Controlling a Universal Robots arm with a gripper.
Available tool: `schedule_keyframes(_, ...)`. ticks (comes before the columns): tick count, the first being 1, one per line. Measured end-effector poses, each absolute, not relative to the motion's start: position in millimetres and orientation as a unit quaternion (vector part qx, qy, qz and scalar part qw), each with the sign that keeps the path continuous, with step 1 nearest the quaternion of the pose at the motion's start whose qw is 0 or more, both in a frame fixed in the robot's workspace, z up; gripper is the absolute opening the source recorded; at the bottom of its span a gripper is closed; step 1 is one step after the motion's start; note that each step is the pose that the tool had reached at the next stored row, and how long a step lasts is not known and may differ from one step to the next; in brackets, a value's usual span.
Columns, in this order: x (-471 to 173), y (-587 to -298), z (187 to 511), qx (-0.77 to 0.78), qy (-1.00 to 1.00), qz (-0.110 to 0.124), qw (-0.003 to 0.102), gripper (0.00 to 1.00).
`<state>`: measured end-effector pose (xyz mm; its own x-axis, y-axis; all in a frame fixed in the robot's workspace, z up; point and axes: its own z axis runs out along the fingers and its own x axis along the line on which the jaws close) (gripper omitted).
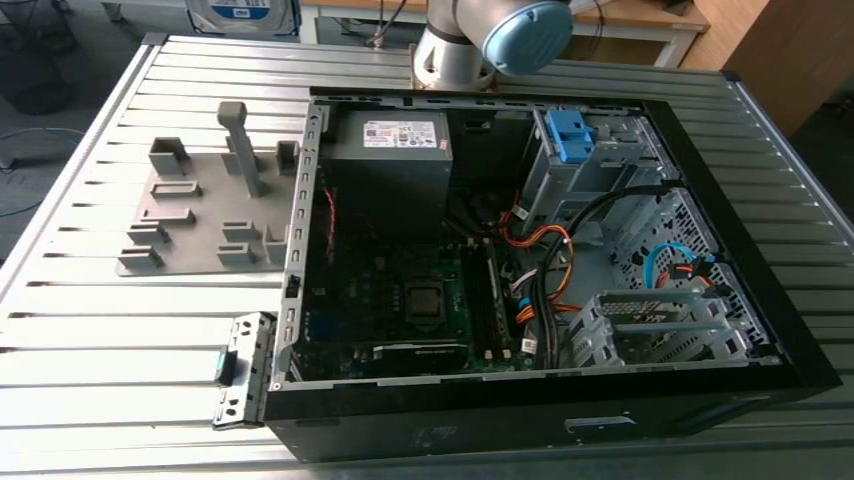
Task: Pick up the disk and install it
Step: 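Pick up the disk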
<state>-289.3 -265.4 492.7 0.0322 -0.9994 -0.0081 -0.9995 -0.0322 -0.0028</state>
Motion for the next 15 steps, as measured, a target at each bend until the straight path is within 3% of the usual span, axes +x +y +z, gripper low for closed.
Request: schedule_keyframes(15, -277.6, -265.4, 492.7, -0.718, 0.696, 0.002, 0.004, 0.36)
